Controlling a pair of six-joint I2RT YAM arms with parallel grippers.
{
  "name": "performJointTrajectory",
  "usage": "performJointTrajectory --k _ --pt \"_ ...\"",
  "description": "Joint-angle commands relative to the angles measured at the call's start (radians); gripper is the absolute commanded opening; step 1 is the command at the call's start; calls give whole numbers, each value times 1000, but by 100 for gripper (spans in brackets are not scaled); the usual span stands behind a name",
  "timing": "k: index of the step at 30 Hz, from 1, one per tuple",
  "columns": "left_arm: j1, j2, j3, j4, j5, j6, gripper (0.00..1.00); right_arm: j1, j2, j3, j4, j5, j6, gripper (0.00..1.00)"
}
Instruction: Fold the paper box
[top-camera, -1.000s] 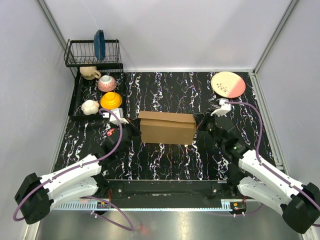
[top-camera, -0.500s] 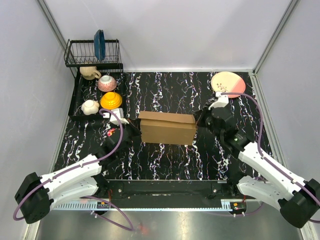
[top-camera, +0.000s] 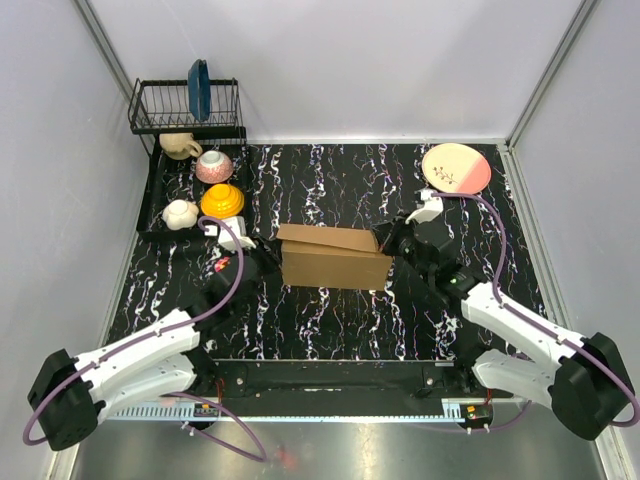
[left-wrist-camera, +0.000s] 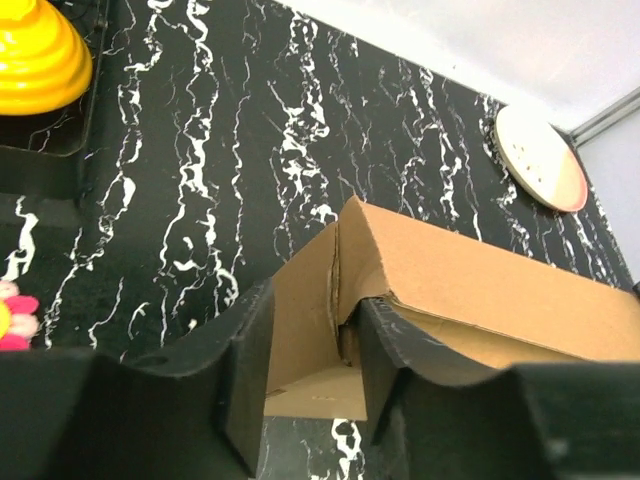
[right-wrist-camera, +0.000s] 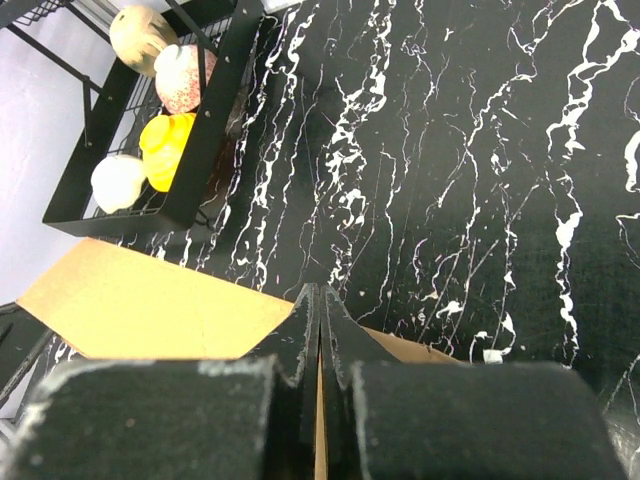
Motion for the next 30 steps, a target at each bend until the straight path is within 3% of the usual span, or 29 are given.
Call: performJointTrajectory --k 1,7,11,20,24,30 --pt "-4 -15 1 -371 40 31 45 4 69 -82 -94 -29 1 0" --pt "-4 -74 96 -561 92 52 59 4 86 -64 -92 -18 -10 0" --pt "-4 -121 149 -664 115 80 60 4 94 -53 -98 -4 -14 0" --pt "-4 -259 117 -601 167 128 64 4 84 -47 -104 10 -13 0" --pt "-4 -339 80 -546 213 141 72 5 75 -39 -115 14 -13 0" --pt "-4 -431 96 -571 254 160 71 5 72 -24 -126 17 -16 0"
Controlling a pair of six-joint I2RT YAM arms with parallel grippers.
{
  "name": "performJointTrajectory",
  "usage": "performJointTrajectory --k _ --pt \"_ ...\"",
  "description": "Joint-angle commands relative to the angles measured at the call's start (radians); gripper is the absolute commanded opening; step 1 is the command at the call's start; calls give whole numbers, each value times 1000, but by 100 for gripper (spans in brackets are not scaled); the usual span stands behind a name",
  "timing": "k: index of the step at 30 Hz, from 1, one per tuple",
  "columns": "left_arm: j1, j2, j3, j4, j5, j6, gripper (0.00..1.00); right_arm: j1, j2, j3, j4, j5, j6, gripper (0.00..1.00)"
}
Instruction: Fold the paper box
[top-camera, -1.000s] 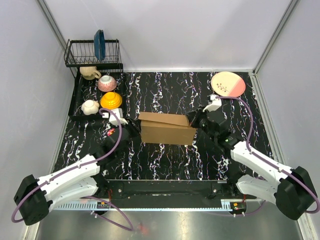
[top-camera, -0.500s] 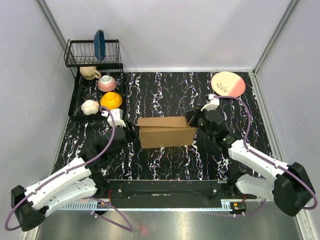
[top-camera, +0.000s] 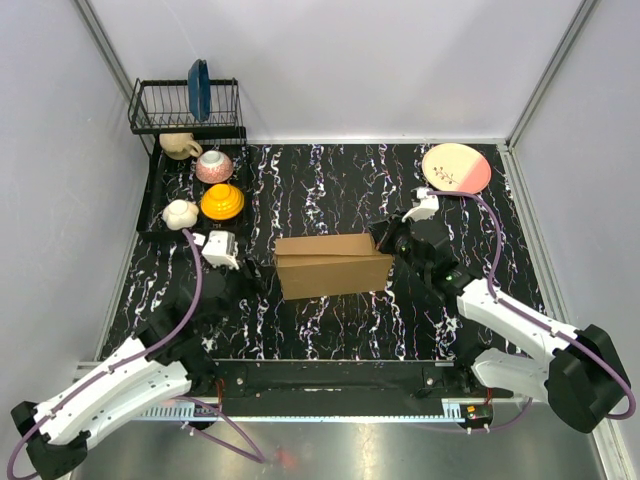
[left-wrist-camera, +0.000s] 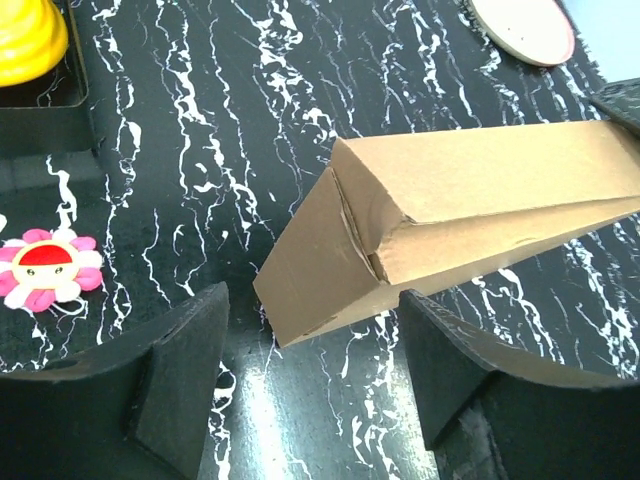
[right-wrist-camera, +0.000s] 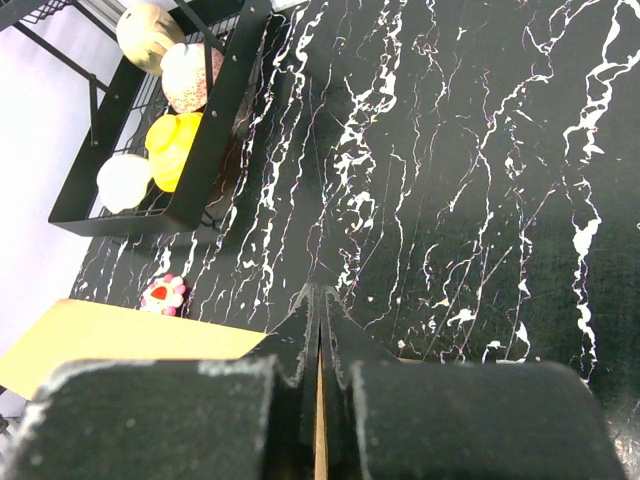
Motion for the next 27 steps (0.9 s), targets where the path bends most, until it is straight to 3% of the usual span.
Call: performJointTrajectory --k 1,3,5,7,8,9,13,16,21,27 --pt "0 -74 19 -4 48 32 70 4 30 -20 -206 27 -25 0" --pt "0 -138 20 13 29 24 66 2 29 -16 -209 27 -26 0" --pt "0 -187 5 89 -15 9 48 2 26 -18 -209 27 -28 0" --pt "0 -188 -12 202 -62 -12 25 2 24 -23 -209 24 -31 0" --pt "2 -142 -17 233 -73 -22 4 4 23 -24 -208 21 -29 0" --pt "2 -104 -9 261 -77 -25 0 4 23 -27 -206 19 -32 0" --pt "2 164 75 367 -54 -37 0 2 19 -43 -206 18 -36 0" --pt "3 266 105 480 -51 -14 0 2 16 -56 -202 15 -29 0" --pt "3 366 91 571 -24 -28 0 4 10 -79 -196 10 -25 0" --pt "2 331 -114 585 -32 -185 0 2 -14 -125 -196 2 -9 0"
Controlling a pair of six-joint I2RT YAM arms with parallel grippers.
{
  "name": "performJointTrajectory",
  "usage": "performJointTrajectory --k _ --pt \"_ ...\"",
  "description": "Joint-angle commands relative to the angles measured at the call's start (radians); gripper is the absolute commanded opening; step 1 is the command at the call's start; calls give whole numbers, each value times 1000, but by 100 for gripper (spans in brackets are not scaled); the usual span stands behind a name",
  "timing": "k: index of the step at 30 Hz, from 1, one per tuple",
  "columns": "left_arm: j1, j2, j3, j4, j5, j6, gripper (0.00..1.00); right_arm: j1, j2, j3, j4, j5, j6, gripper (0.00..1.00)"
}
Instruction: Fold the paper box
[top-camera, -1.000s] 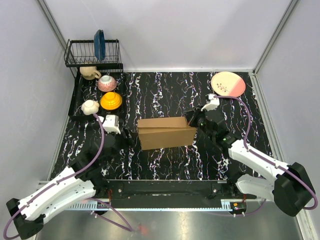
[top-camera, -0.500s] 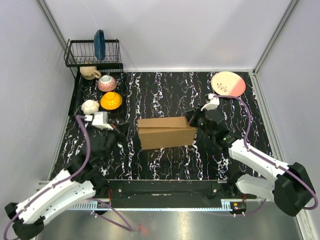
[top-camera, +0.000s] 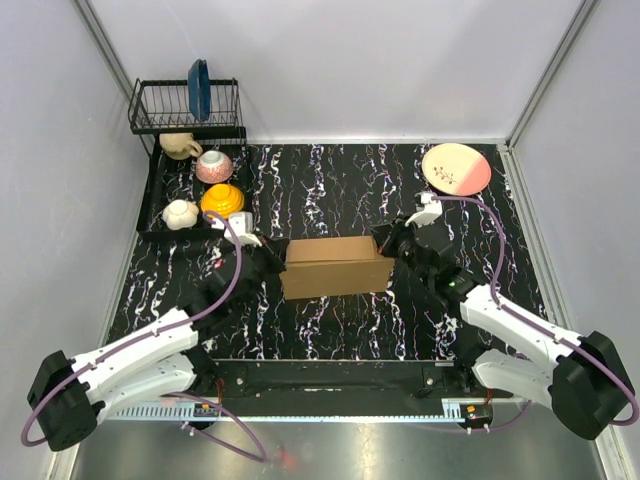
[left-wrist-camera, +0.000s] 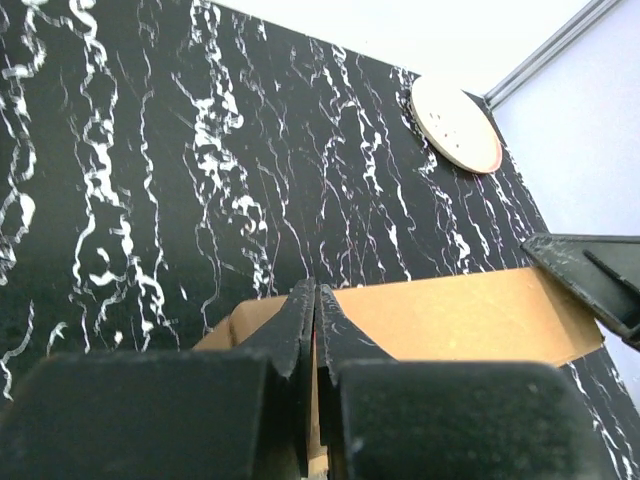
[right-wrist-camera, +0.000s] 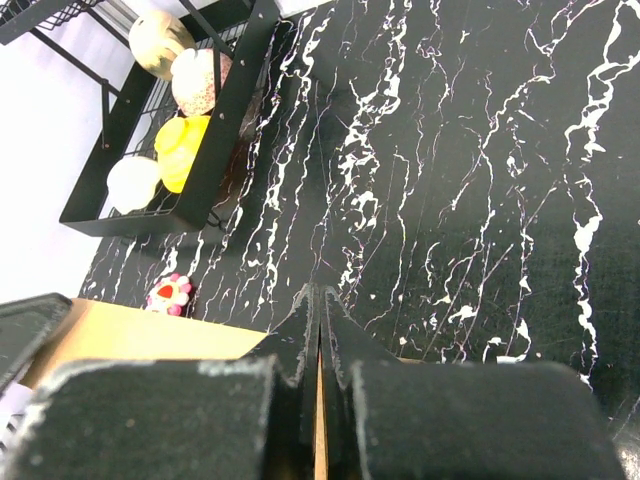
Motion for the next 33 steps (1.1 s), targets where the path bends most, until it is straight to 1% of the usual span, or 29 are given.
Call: performJointTrajectory --k 1,4,6,10,12,13,14,15,16,18,20,22,25,26,29,32,33 --pt "-4 -54 -182 58 8 -140 0 4 13 -94 -209 4 -11 0" --pt "-18 -85 -282 97 -5 -207 0 4 13 -119 -204 3 -7 0" --pt "-30 -82 -310 122 -28 -221 0 4 14 -140 -197 4 -4 0" --pt "-40 -45 -328 104 -69 -227 0 2 16 -148 -200 4 4 0" --pt "-40 -58 -328 90 -92 -229 0 4 -10 -123 -239 21 9 0" --pt "-40 -74 -321 87 -98 -218 0 4 -54 -108 -258 27 9 0" --pt "-40 -82 -313 79 -106 -207 0 2 -81 -88 -313 36 4 1" --pt "-40 -87 -305 60 -124 -183 0 2 -104 -44 -336 58 -1 4" --pt "-40 -87 -284 53 -129 -169 0 4 -143 -18 -362 67 -8 19" --pt "-40 -84 -264 26 -138 -140 0 4 -167 63 -442 101 -34 33" --pt "-40 -70 -244 19 -140 -126 0 2 -180 105 -506 124 -62 43" --pt "-40 -55 -239 15 -131 -117 0 4 -177 121 -514 115 -79 46" --pt "-40 -50 -255 27 -108 -118 0 4 -147 90 -513 60 -85 44" --pt "-40 -50 -261 29 -100 -121 0 4 -141 76 -511 18 -68 41" --pt "-49 -73 -288 26 -74 -134 0 4 -183 -22 -504 -46 -22 36" --pt "-82 -119 -305 -14 -65 -147 0 4 -252 -77 -546 -80 13 29" --pt "-110 -149 -308 -49 -71 -157 0 4 -294 -85 -568 -82 24 25"
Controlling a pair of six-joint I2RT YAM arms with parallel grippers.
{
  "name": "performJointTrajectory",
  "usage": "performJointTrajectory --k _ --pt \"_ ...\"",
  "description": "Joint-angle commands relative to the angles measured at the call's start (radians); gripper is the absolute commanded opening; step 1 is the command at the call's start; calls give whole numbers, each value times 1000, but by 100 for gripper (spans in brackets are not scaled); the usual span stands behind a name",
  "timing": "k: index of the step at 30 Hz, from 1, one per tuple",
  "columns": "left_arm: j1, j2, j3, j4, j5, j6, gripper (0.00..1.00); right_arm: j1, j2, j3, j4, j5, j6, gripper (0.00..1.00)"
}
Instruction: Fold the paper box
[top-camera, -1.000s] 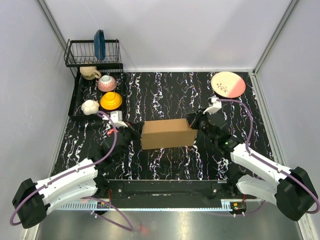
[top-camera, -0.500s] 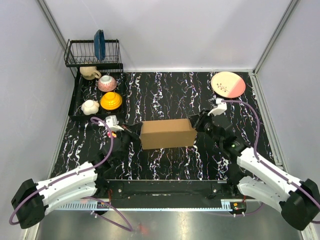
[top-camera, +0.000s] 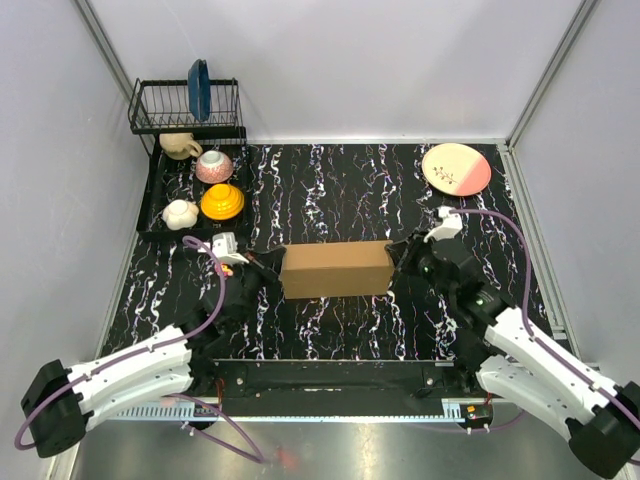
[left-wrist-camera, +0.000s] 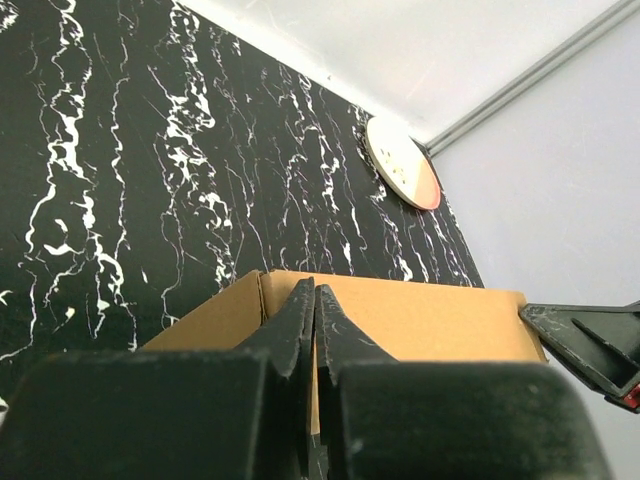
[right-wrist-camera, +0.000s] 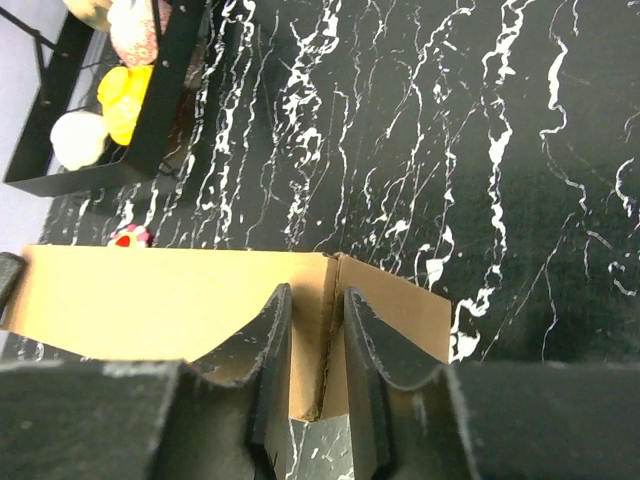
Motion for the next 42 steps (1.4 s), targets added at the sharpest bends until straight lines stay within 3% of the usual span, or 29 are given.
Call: performJointTrajectory --k 1,5,8,11,14,19,21,25,26,30,34,39,42 --pt "-67 -49 -70 -291 18 6 0 7 -82 -97 -235 -116 49 24" --pt "-118 -141 -55 -435 35 -16 0 7 -161 -85 -324 -163 123 24" --pt "-127 -165 -22 -564 124 -52 0 5 -158 -58 -414 -169 155 28" --pt "-167 -159 -18 -581 156 -74 0 8 -174 -56 -460 -170 173 29" --pt "-228 -168 -16 -603 94 -100 2 7 -231 -64 -458 -166 187 34" --pt "-271 -185 4 -681 89 -72 2 8 -247 -44 -497 -185 172 33" --pt "-345 -225 -5 -744 -3 -140 4 14 -288 -42 -494 -176 183 38" --pt "-439 -427 -30 -740 -268 -206 20 14 -409 -50 -419 -86 221 48" --pt "-439 -463 -30 -689 -329 -150 28 14 -417 -36 -405 -75 221 49" --pt "-439 -547 13 -591 -431 7 46 16 -368 20 -399 -52 212 52" --pt "-439 -462 79 -669 -482 12 60 14 -274 27 -378 -93 180 51" --pt "-437 -230 79 -802 -430 -239 63 16 -103 -50 -301 -170 230 52" --pt "-430 -121 65 -864 -442 -396 71 16 -20 -91 -255 -196 256 55"
